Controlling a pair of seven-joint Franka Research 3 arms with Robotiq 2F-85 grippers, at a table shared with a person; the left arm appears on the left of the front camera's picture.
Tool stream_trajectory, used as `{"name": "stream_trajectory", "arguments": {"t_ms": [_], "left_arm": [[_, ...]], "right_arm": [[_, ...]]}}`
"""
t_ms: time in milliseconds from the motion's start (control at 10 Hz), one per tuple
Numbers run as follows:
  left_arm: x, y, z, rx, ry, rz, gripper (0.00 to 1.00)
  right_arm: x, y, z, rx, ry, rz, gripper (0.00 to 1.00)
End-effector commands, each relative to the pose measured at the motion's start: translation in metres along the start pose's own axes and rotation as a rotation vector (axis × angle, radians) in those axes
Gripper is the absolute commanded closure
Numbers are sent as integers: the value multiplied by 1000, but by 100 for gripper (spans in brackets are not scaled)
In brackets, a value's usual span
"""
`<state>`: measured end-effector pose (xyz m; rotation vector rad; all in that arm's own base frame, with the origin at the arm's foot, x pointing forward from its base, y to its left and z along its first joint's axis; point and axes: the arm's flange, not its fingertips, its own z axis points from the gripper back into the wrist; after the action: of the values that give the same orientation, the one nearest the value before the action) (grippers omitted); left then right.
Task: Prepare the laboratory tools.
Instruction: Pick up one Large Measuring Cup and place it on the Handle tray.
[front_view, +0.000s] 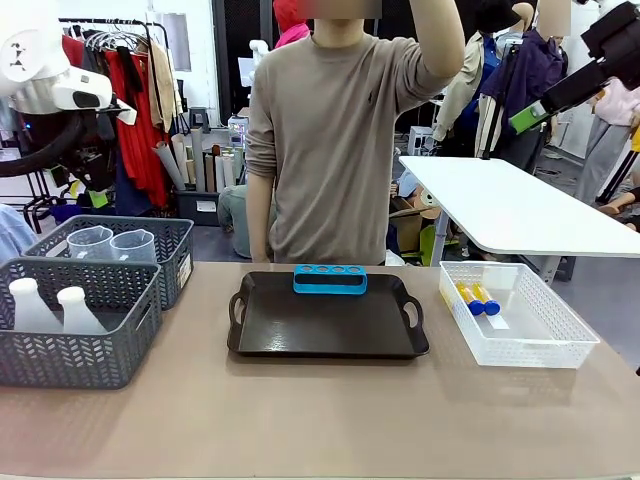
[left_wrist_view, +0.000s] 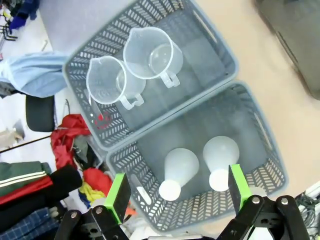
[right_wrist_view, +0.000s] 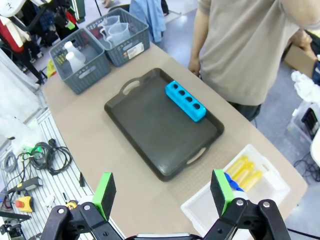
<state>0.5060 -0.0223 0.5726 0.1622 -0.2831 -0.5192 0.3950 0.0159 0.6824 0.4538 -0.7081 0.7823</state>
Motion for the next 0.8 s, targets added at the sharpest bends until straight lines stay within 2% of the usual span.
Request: {"name": "stream_trajectory", "arguments": {"t_ms": [0, 300, 500, 700], "left_arm": [[11, 0, -29, -58, 114, -6, 0], [22, 2, -70, -116, 196, 71, 0], [30, 2, -107, -96, 150, 144, 0], [39, 10, -127, -66, 146, 247, 0]], "right_arm": [[2, 0, 0, 13, -17, 6, 0], [2, 0, 0, 13, -17, 6, 0], [2, 0, 0, 13, -17, 6, 0], [2, 0, 0, 13, -17, 6, 0]]}}
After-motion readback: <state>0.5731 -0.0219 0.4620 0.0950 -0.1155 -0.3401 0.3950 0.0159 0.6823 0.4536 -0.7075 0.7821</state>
